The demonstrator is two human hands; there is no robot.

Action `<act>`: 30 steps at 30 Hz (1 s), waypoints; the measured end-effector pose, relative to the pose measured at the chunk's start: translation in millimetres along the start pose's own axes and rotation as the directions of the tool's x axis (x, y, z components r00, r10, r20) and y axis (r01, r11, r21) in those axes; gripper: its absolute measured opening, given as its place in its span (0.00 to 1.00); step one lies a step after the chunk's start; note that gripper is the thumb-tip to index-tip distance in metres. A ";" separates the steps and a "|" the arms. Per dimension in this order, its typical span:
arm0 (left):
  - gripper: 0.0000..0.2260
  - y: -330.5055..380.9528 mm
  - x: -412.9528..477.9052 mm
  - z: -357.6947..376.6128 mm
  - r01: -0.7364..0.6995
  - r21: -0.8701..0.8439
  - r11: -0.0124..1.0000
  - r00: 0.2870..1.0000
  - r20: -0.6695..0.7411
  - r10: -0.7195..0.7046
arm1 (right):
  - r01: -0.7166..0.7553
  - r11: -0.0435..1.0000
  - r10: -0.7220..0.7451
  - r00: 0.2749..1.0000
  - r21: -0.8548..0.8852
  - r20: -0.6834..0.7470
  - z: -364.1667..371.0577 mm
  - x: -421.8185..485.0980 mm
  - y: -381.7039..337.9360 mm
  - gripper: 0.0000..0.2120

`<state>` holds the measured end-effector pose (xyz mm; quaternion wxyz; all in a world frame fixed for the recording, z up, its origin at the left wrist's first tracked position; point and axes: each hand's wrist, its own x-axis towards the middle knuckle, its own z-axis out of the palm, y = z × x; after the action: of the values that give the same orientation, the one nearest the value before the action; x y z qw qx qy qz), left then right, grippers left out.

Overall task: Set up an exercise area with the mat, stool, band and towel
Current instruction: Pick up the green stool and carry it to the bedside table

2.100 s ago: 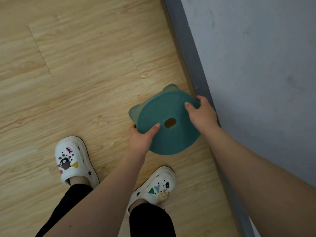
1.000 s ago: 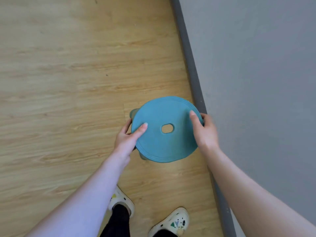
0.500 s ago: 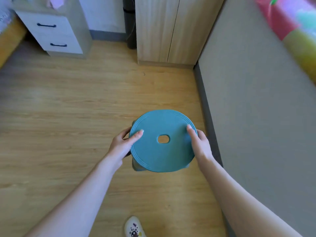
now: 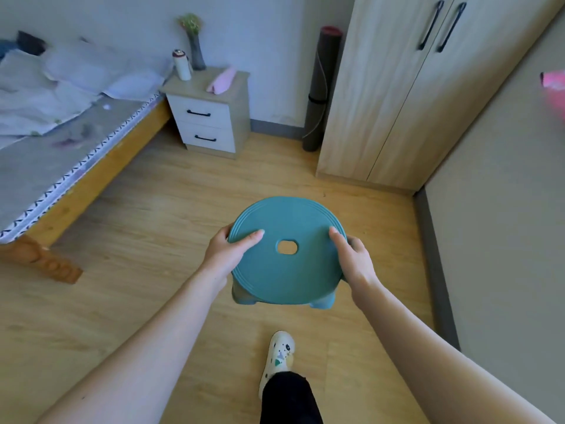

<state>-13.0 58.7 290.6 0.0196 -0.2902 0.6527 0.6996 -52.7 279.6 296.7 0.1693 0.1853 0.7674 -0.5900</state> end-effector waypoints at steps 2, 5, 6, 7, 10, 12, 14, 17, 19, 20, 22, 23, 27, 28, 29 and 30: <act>0.22 15.4 30.5 -11.7 -0.001 0.008 1.000 0.999 -0.032 0.001 | 0.001 1.000 -0.002 1.000 0.009 0.031 24.3 25.7 -19.1 0.38; 0.26 39.6 79.6 -25.4 0.013 0.011 1.000 0.997 -0.071 -0.012 | -0.019 1.000 0.018 0.998 0.015 0.061 57.7 68.2 -47.2 0.34; 0.26 48.9 95.4 -28.4 0.022 0.015 1.000 0.997 -0.079 -0.021 | -0.028 1.000 0.027 0.997 0.007 0.066 66.9 82.6 -57.4 0.32; 0.26 60.3 114.2 -33.1 0.031 0.024 0.999 0.995 -0.093 -0.029 | -0.038 0.999 0.038 0.997 -0.007 0.074 78.8 99.4 -69.9 0.32; 0.26 86.7 159.7 -45.2 0.025 0.022 0.999 0.993 -0.119 -0.022 | -0.026 0.999 0.028 0.994 -0.021 0.105 107.9 137.8 -101.0 0.31; 0.27 102.7 189.0 -56.5 0.022 0.011 1.000 0.989 -0.143 -0.020 | -0.024 0.999 0.029 0.992 -0.043 0.119 130.4 161.3 -122.7 0.32; 0.27 113.2 208.5 -65.3 0.019 0.013 1.000 0.990 -0.142 -0.017 | -0.010 0.998 0.017 0.992 -0.058 0.122 146.8 176.1 -138.2 0.30; 0.29 126.9 240.5 -83.1 0.014 0.012 1.000 0.988 -0.152 -0.012 | -0.004 0.996 0.016 0.991 -0.088 0.132 174.9 198.5 -163.9 0.29; 0.29 136.9 268.5 -100.7 0.023 -0.004 1.000 0.985 -0.170 -0.023 | 0.000 0.994 0.015 0.990 -0.107 0.140 202.7 217.5 -183.1 0.30; 0.29 142.0 282.5 -108.8 0.029 -0.014 0.999 0.985 -0.170 -0.031 | 0.003 0.993 0.013 0.990 -0.115 0.138 216.3 226.8 -191.0 0.30; 0.28 150.7 309.9 -124.7 0.035 -0.018 0.999 0.987 -0.156 -0.038 | -0.002 0.993 0.018 0.991 -0.116 0.135 241.0 241.9 -205.1 0.31; 0.28 155.5 327.4 -135.1 0.033 -0.015 0.999 0.989 -0.144 -0.035 | -0.010 0.994 0.024 0.990 -0.108 0.135 255.7 250.4 -212.9 0.31; 0.34 183.8 402.4 -183.7 0.031 0.022 0.999 0.996 -0.084 -0.029 | -0.040 0.996 0.047 0.994 -0.074 0.101 320.9 282.3 -248.6 0.30; 0.36 191.5 420.4 -197.0 0.039 0.040 0.998 0.997 -0.074 -0.036 | -0.051 0.997 0.057 0.994 -0.065 0.091 338.0 290.2 -257.6 0.29; 0.37 198.8 437.7 -210.5 0.043 0.052 0.998 0.997 -0.067 -0.040 | -0.067 0.996 0.072 0.994 -0.060 0.085 355.0 297.2 -267.4 0.29; 0.36 204.8 450.5 -222.0 0.048 0.061 0.997 0.997 -0.060 -0.044 | -0.080 0.995 0.085 0.993 -0.057 0.082 369.4 301.7 -275.7 0.30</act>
<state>-386.0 -335.0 285.3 0.0256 -0.3247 0.6675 0.6696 -434.6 -117.4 293.6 0.2308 0.1871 0.7669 -0.5689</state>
